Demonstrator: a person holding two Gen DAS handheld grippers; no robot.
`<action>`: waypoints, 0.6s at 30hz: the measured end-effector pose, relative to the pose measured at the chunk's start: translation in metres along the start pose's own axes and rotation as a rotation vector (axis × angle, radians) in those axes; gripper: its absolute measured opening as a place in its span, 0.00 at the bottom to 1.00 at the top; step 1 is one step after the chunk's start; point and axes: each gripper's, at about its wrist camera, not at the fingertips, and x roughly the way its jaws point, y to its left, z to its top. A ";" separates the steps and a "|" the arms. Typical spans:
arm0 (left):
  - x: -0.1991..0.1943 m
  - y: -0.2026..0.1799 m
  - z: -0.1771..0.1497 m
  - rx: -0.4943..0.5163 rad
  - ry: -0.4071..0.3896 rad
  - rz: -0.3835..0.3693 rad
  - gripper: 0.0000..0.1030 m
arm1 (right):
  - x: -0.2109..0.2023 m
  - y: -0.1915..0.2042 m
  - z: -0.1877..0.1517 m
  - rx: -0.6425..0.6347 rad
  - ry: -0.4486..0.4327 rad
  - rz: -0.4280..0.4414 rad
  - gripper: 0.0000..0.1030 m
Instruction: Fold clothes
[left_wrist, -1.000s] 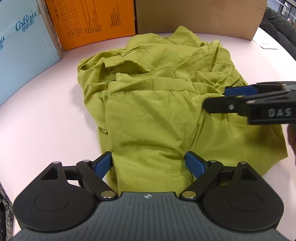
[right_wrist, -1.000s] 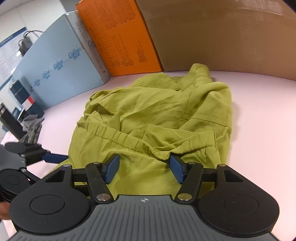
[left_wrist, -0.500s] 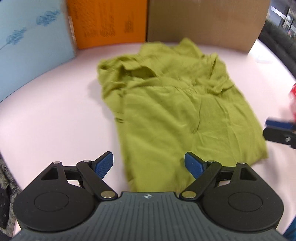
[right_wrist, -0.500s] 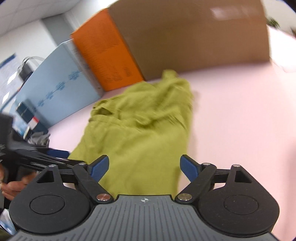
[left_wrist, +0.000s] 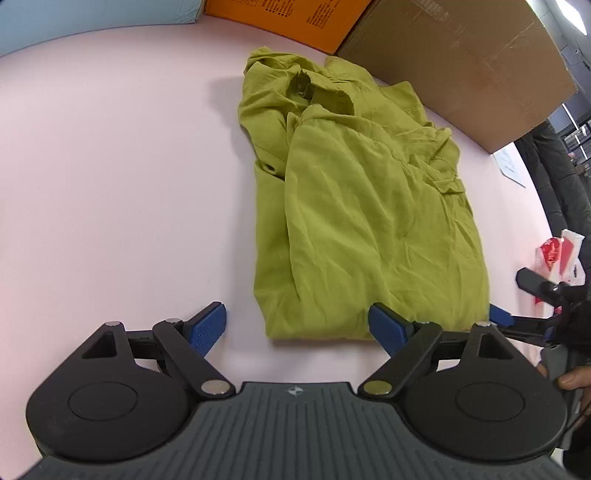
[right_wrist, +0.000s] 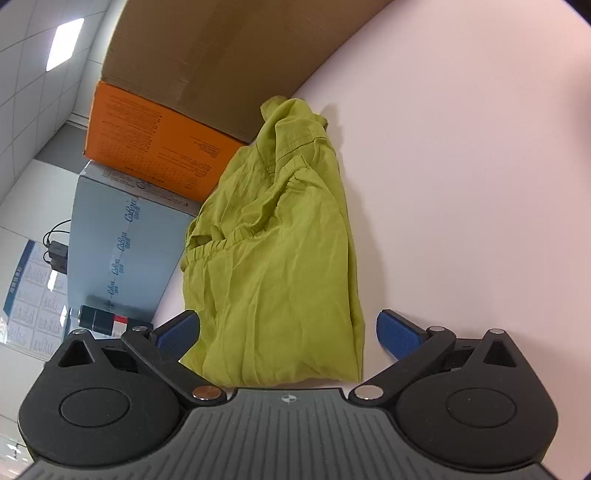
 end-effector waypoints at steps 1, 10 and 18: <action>0.001 -0.002 0.002 0.007 -0.009 0.000 0.82 | 0.002 0.001 0.003 -0.003 0.009 0.001 1.00; 0.015 -0.026 0.018 0.121 -0.040 0.101 0.45 | 0.028 0.026 0.008 -0.178 0.027 -0.073 0.82; -0.006 -0.032 0.004 0.218 -0.067 0.060 0.09 | 0.030 0.017 -0.017 -0.092 0.096 -0.053 0.06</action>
